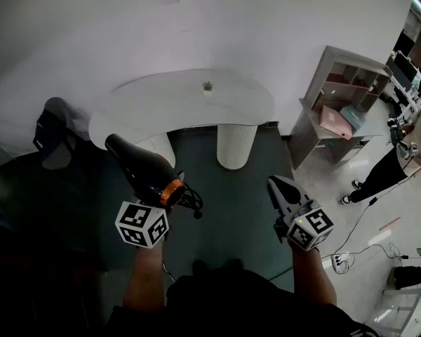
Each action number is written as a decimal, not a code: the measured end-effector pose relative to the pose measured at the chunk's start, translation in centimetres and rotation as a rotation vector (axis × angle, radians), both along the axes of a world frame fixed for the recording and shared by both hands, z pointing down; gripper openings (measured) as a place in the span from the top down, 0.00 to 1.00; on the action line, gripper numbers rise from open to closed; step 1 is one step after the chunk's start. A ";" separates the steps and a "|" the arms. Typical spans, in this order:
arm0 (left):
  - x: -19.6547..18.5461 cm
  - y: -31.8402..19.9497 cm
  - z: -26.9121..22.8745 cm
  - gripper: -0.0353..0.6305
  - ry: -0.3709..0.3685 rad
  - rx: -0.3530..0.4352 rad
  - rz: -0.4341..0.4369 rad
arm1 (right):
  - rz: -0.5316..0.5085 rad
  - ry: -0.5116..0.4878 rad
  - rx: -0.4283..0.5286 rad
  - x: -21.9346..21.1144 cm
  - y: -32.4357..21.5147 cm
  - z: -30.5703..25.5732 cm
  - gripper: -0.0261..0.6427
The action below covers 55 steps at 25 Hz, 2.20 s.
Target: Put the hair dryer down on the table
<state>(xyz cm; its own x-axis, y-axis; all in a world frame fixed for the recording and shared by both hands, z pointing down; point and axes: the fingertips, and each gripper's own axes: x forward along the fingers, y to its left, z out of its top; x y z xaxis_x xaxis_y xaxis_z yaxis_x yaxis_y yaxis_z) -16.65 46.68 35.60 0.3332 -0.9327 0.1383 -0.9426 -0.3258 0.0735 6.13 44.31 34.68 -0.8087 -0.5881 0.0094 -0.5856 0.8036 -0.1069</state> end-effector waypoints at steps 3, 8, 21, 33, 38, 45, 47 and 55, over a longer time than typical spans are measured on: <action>0.8 -0.2 0.1 0.69 -0.007 -0.005 0.002 | 0.000 -0.006 -0.003 0.7 -0.4 0.4 0.94; 1.8 -0.7 0.0 0.69 -0.015 -0.007 0.000 | 0.002 -0.035 -0.010 2.1 -1.3 0.2 0.94; 6.7 -2.5 -1.1 0.69 -0.032 0.019 -0.012 | -0.085 -0.121 -0.006 7.2 -1.1 -1.6 0.94; 9.2 -10.4 1.7 0.69 0.000 -0.020 0.068 | -0.035 -0.076 -0.098 8.5 -6.6 2.6 0.94; 9.1 -17.1 2.0 0.69 0.002 -0.010 0.128 | 0.019 -0.056 -0.125 7.9 -13.1 3.9 0.94; 6.6 -26.7 1.4 0.69 -0.035 -0.003 0.203 | 0.049 -0.015 -0.172 4.1 -22.5 4.7 0.94; 5.8 -29.1 1.5 0.69 -0.037 -0.003 0.220 | 0.044 -0.005 -0.181 2.6 -24.7 5.0 0.94; 2.4 -34.3 2.4 0.69 -0.005 -0.011 0.263 | 0.022 0.034 -0.183 -3.1 -29.5 4.4 0.94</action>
<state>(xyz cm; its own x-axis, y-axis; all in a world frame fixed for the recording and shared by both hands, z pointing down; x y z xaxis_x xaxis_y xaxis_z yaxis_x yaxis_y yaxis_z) -14.21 12.41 38.00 0.5636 -0.8123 0.1497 -0.8257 -0.5593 0.0739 2.98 14.82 39.03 -0.7931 -0.5916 0.1447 -0.6085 0.7595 -0.2300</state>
